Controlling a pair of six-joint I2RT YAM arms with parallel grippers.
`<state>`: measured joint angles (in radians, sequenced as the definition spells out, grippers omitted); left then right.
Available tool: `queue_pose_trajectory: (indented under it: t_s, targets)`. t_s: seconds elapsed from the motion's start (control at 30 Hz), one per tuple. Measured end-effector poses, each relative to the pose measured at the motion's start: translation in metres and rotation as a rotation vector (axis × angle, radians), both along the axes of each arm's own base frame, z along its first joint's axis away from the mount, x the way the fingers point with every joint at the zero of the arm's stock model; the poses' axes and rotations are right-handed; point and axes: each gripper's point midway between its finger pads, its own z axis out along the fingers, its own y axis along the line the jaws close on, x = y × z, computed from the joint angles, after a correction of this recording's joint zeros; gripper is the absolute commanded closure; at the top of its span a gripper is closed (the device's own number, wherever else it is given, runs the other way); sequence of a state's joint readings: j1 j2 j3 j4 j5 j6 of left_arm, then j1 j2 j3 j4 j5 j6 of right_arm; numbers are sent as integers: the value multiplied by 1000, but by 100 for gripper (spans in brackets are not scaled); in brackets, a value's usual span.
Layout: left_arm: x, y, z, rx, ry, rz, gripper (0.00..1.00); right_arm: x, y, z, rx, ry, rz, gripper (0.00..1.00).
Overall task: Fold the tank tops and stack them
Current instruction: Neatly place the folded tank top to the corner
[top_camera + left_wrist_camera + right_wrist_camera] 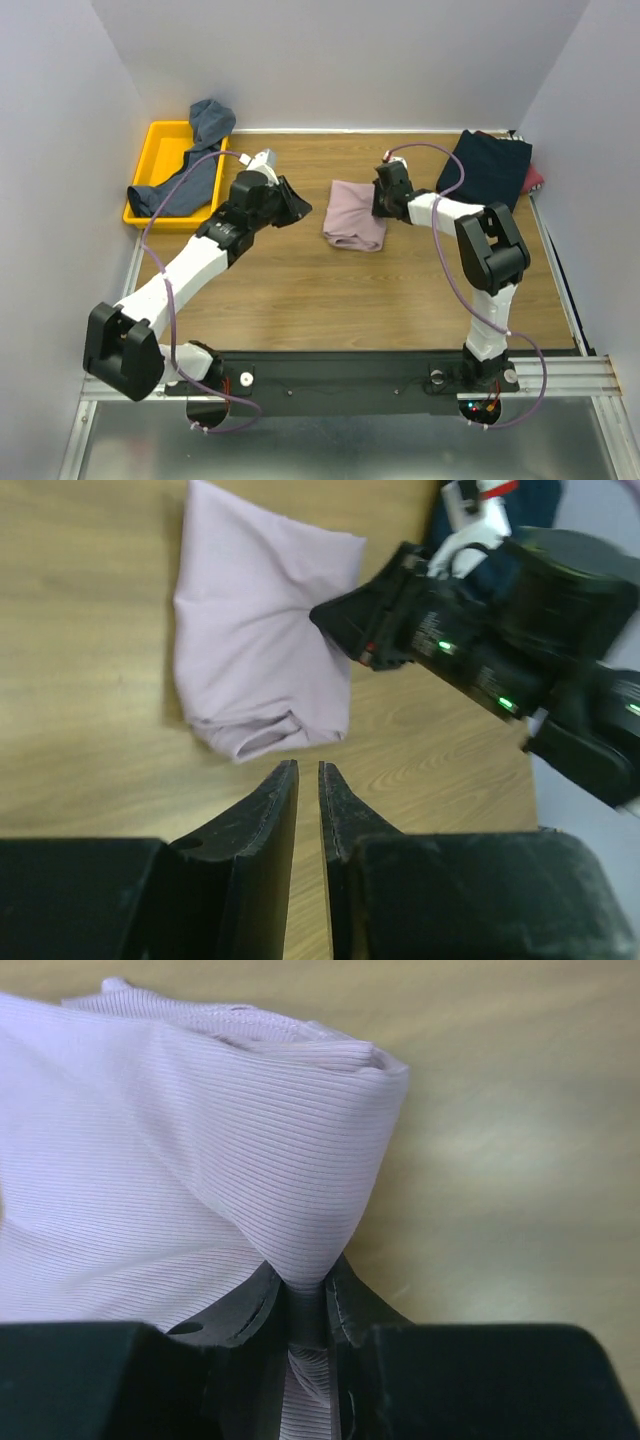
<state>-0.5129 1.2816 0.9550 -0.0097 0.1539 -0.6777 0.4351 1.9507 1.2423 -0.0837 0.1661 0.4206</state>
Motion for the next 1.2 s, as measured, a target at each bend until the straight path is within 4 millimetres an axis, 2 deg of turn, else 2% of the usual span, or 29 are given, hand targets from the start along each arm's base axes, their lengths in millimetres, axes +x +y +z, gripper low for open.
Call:
queue_pose_trajectory:
  t_s: [0.07, 0.13, 0.27, 0.37, 0.47, 0.6, 0.7, 0.83, 1.2]
  targets:
    - [3, 7, 19, -2, -47, -8, 74, 27, -24, 3, -96, -29, -11, 100]
    - [3, 14, 22, 12, -59, -14, 74, 49, -46, 5, -188, -39, -23, 100]
    - [1, 30, 3, 82, -13, -31, 74, 85, -89, 12, -334, -52, -46, 99]
    - [1, 38, -8, 126, 9, -42, 74, 105, -123, 19, -434, -43, -65, 100]
    - [2, 44, -16, 156, 20, -50, 74, 123, -146, 32, -491, -54, -83, 99]
    - [6, 51, -27, 178, 39, -65, 74, 134, -176, 57, -572, -65, -111, 100]
    - [9, 54, -36, 184, 59, -75, 74, 140, -189, 77, -622, -86, -129, 99]
    - [11, 57, -46, 182, 90, -88, 74, 144, -200, 95, -674, -99, -142, 99]
    - [10, 53, -52, 169, 107, -117, 74, 147, -223, 124, -725, -109, -165, 99]
